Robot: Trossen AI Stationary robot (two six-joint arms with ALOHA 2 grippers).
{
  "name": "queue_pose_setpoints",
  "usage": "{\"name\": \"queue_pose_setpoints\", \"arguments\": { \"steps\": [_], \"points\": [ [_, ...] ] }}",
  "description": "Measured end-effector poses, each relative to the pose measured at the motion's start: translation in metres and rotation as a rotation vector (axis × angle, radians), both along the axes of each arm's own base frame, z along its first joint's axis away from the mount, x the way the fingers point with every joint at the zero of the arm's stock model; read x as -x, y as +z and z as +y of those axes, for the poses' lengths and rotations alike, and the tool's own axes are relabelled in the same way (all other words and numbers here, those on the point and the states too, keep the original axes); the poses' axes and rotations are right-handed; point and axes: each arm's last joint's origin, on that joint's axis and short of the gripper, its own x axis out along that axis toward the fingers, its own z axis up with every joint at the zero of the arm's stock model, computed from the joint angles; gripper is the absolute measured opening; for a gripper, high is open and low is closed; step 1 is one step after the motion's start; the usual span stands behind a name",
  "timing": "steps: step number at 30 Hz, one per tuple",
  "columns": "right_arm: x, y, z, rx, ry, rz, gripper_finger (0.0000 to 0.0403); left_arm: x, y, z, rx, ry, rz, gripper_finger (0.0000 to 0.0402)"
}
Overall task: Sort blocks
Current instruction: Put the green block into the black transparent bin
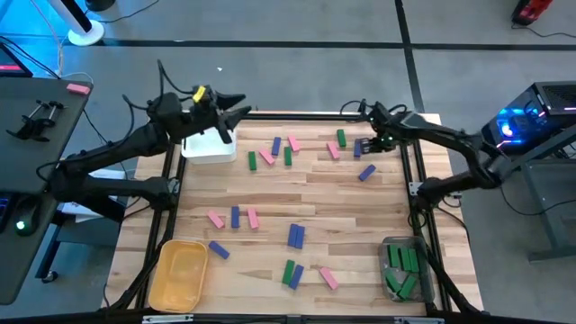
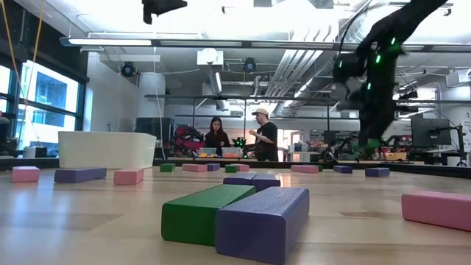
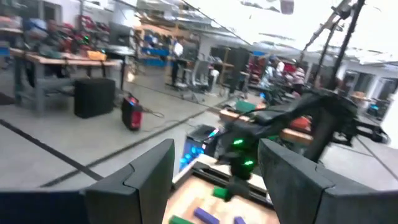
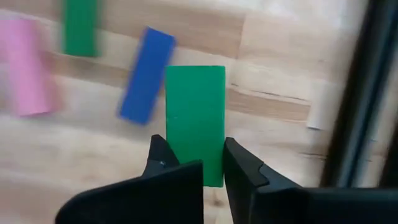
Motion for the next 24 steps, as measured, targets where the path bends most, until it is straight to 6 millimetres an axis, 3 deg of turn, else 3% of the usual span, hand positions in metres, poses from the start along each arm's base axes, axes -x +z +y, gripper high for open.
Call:
{"name": "queue_pose_setpoints", "arguments": {
  "steps": [7, 13, 18, 24],
  "points": [
    [0.013, 0.061, 0.056, -0.013, 0.089, -0.295, 0.0007, 0.004, -0.001, 0.01, 0.0, 0.04, 0.005, 0.0217],
    [0.017, 0.079, 0.118, -0.263, 0.155, -0.483, 0.0003, -0.001, -0.008, 0.02, 0.012, -0.016, 0.039, 0.0217],
    [0.02, 0.075, 0.166, -0.595, 0.248, -0.35, 0.0003, -0.005, -0.014, 0.027, 0.027, -0.017, 0.063, 0.0217],
    [0.023, 0.068, 0.21, -0.819, 0.324, -0.096, 0.0009, -0.006, -0.015, 0.029, 0.03, -0.011, 0.068, 0.0217]
  ]
}}
